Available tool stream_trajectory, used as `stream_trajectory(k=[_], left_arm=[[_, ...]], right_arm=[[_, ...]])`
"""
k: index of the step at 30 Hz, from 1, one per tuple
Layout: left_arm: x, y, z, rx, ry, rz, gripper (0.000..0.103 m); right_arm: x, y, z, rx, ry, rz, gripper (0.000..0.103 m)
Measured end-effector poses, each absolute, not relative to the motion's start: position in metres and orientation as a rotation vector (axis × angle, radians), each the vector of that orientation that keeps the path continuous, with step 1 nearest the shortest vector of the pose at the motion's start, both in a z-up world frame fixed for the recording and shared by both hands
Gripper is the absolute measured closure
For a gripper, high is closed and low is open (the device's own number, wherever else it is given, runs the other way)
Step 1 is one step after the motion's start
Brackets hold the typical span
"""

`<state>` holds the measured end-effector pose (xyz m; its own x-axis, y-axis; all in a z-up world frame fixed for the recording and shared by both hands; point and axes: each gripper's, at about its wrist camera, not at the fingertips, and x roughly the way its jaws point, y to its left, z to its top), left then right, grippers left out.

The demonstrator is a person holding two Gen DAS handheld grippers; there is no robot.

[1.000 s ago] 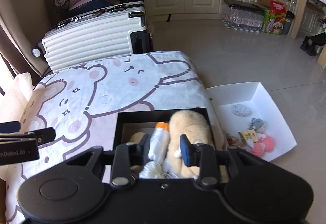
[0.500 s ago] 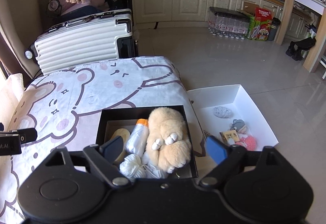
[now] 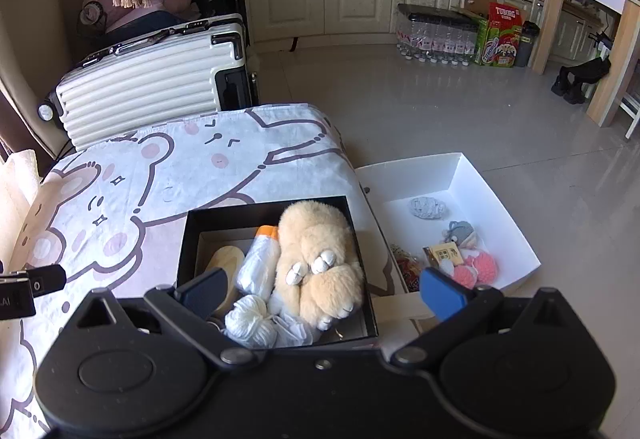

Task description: Organize objects

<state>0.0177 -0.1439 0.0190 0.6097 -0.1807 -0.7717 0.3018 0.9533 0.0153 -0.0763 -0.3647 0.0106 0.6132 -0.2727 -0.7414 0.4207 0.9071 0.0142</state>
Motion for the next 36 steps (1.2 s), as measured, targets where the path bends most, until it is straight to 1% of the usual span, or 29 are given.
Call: stream_trajectory(k=[36], left_arm=[[0.0199,-0.149,0.0148,0.146,0.893,-0.296,0.0]], right_arm=[[-0.0778,-0.3633,0.0098,0.171,0.831,-0.395,0.0]])
